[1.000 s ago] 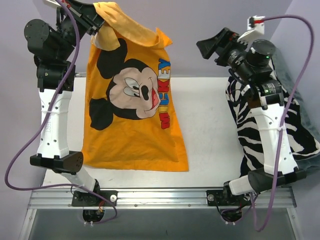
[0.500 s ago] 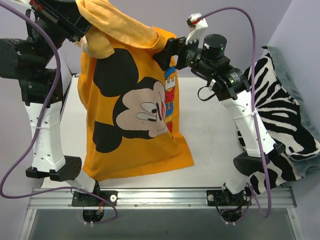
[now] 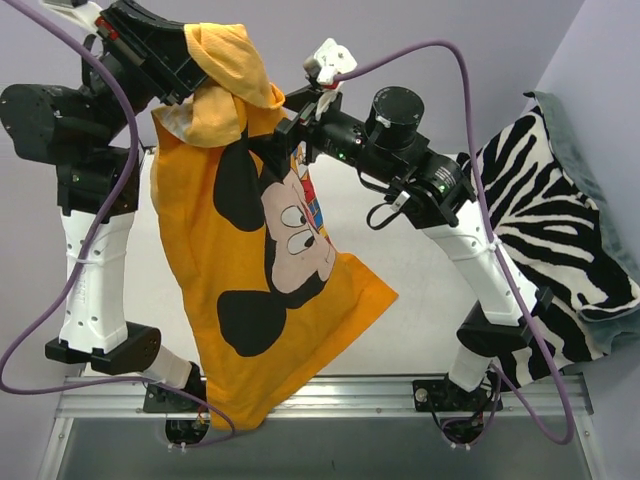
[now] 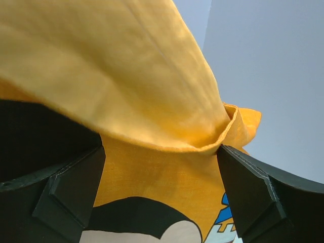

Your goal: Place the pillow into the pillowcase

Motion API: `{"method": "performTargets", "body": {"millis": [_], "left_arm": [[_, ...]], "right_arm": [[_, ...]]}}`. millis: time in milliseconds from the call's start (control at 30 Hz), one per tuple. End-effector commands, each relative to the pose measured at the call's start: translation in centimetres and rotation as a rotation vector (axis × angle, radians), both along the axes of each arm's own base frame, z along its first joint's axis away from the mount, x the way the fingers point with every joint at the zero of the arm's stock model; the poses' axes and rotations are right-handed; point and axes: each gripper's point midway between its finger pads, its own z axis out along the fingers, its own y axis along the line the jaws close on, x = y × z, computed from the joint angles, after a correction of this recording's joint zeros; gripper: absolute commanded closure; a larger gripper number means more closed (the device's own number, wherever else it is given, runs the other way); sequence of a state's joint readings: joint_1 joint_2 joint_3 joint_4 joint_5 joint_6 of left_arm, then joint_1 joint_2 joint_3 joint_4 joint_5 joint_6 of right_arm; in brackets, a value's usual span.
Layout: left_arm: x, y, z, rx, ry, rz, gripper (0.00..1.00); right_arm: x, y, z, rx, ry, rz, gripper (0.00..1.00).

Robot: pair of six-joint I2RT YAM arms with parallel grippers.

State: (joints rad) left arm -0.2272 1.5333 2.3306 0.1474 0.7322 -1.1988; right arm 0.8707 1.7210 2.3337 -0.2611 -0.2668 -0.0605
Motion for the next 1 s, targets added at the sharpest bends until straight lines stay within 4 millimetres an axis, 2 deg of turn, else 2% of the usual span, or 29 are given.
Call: {"method": "performTargets", "body": {"millis": [0, 67, 133, 167, 200, 233, 267, 300, 400, 433, 467, 500, 533, 567, 600, 633, 667, 767, 800, 833, 867, 900, 933, 967], "left_arm": [[-2.0, -0.9, 0.4, -0.012, -0.037, -0.035, 1.0], [-2.1, -2.7, -0.8, 0.016, -0.015, -0.082, 1.0], [-2.5, -4.2, -1.5, 0.036, -0.001, -0.126, 1.0], [-2.3, -4.8, -2.0, 0.057, 0.008, -0.127, 1.0], [-2.0, -5.4, -2.4, 0.068, 0.018, -0.136, 1.0], [-2.4, -5.9, -2.6, 0.079, 0.019, -0.157, 1.0], [-2.2, -6.3, -2.9, 0.091, 0.019, -0.156, 1.0], [-2.1, -6.3, -3.0, 0.096, 0.016, -0.153, 1.0], [-1.7, -5.5, -3.0, 0.086, -0.008, -0.059, 0.99], [-1.3, -5.3, -3.4, 0.096, 0.012, -0.025, 0.94], [0.0, -4.4, -3.5, 0.091, 0.017, 0.051, 0.81], [-0.7, -3.4, -3.1, 0.077, 0.004, 0.084, 0.77], [0.2, -3.0, -3.7, 0.079, 0.024, 0.118, 0.72], [0.5, -2.3, -3.6, 0.066, 0.022, 0.16, 0.69], [0.3, -1.4, -3.5, 0.059, 0.019, 0.192, 0.68], [0.7, -1.3, -4.0, 0.069, 0.033, 0.201, 0.68], [1.0, -1.4, -4.2, 0.075, 0.041, 0.202, 0.75], [1.7, -2.2, -4.8, 0.09, 0.071, 0.161, 0.94], [1.6, -2.3, -4.9, 0.09, 0.071, 0.153, 0.94], [1.6, -2.3, -4.9, 0.086, 0.067, 0.156, 0.85], [1.8, -2.1, -5.5, 0.085, 0.077, 0.167, 0.72], [2.1, -1.9, -6.1, 0.087, 0.093, 0.185, 0.41], [3.0, -1.4, -6.7, 0.078, 0.11, 0.243, 0.27], [4.4, -1.5, -9.2, 0.103, 0.17, 0.267, 0.18]], "right_arm": [[-1.5, 1.0, 3.6, 0.077, -0.118, 0.01, 0.01], [-1.9, 1.9, 3.7, 0.076, -0.143, 0.005, 0.03], [-2.9, 2.5, 4.4, 0.09, -0.165, 0.005, 0.11], [-2.6, 2.3, 5.0, 0.11, -0.177, -0.026, 0.19], [-2.7, 2.2, 5.4, 0.118, -0.188, -0.037, 0.39], [-2.9, 2.0, 5.7, 0.124, -0.194, -0.035, 0.5], [-2.7, 1.5, 6.0, 0.133, -0.196, -0.058, 0.71], [-2.9, 0.6, 7.0, 0.158, -0.203, -0.079, 1.0], [-3.3, -2.3, 9.1, 0.237, -0.208, -0.115, 1.0], [-3.4, -3.1, 9.4, 0.28, -0.17, -0.111, 1.0], [-3.4, -5.6, 10.8, 0.342, -0.18, -0.136, 1.0], [-3.4, -6.7, 11.2, 0.376, -0.163, -0.138, 1.0], [-3.3, -8.0, 11.5, 0.431, -0.115, -0.139, 1.0], [-3.1, -10.6, 12.0, 0.471, -0.114, -0.173, 1.0], [-3.0, -11.9, 12.2, 0.498, -0.109, -0.189, 1.0], [-3.2, -13.1, 12.5, 0.519, -0.108, -0.199, 1.0], [-3.6, -15.1, 13.0, 0.546, -0.11, -0.222, 1.0], [-3.8, -16.1, 11.2, 0.475, -0.079, -0.235, 1.0], [-3.6, -16.1, 10.2, 0.451, -0.061, -0.245, 1.0], [-3.4, -16.2, 9.6, 0.442, -0.05, -0.255, 1.0], [-4.4, -17.2, 10.0, 0.464, -0.062, -0.257, 1.0], [-4.1, -17.3, 9.2, 0.465, -0.042, -0.271, 1.0], [-4.4, -17.8, 9.4, 0.476, -0.049, -0.279, 1.0], [-5.2, -19.0, 10.2, 0.501, -0.07, -0.298, 1.0]]}}
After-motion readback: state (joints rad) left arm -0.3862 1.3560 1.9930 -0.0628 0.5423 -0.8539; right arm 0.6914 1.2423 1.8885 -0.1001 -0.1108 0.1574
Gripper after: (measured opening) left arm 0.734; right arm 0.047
